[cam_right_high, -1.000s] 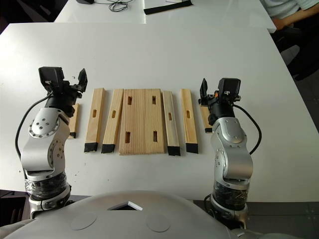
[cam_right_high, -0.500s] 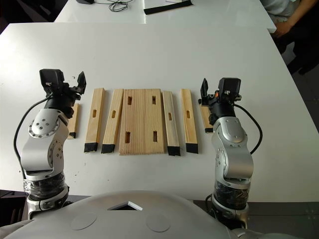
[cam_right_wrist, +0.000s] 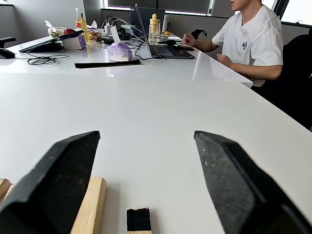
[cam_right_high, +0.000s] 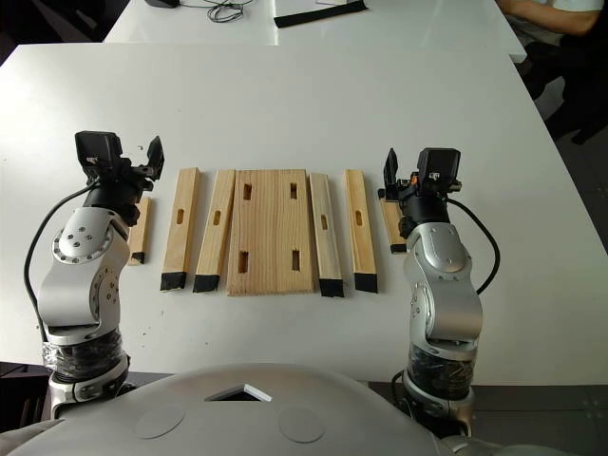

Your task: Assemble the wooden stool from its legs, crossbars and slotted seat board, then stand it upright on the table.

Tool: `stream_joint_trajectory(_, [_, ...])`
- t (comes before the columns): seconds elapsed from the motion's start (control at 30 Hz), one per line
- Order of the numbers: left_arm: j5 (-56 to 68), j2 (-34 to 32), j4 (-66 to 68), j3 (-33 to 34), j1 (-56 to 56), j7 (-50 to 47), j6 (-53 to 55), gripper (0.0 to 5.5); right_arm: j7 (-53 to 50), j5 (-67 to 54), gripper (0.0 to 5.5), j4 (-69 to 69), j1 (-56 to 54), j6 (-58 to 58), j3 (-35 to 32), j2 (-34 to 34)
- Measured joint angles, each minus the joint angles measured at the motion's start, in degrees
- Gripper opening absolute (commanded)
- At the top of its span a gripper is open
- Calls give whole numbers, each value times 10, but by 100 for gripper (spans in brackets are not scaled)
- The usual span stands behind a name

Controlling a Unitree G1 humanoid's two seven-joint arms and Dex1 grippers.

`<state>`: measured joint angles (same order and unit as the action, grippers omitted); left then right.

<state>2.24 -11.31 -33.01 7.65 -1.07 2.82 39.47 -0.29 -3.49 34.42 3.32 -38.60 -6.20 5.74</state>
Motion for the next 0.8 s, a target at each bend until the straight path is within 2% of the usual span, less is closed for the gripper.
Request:
stream_joint_trajectory(0.17, [9, -1, -9, 1, 0, 7, 36, 356, -7, 1, 358, 7, 3, 0, -11, -1])
stream_joint_trajectory(0.3, [73, -52, -88, 18, 19, 72, 184, 356, -36, 5, 358, 65, 42, -1, -27, -24])
stream_joint_trajectory(0.47, [96, -135, -93, 67, -2, 103, 351, 356, -79, 24, 358, 117, 127, 0, -27, -71])
stream_joint_trajectory(0.53, [95, -155, -89, 66, 13, 108, 374, 356, -90, 34, 358, 130, 148, 1, -16, -87])
stream_joint_trajectory(0.8, [90, -149, -111, 79, 88, 95, 424, 356, -86, 36, 358, 145, 153, 0, -22, -84])
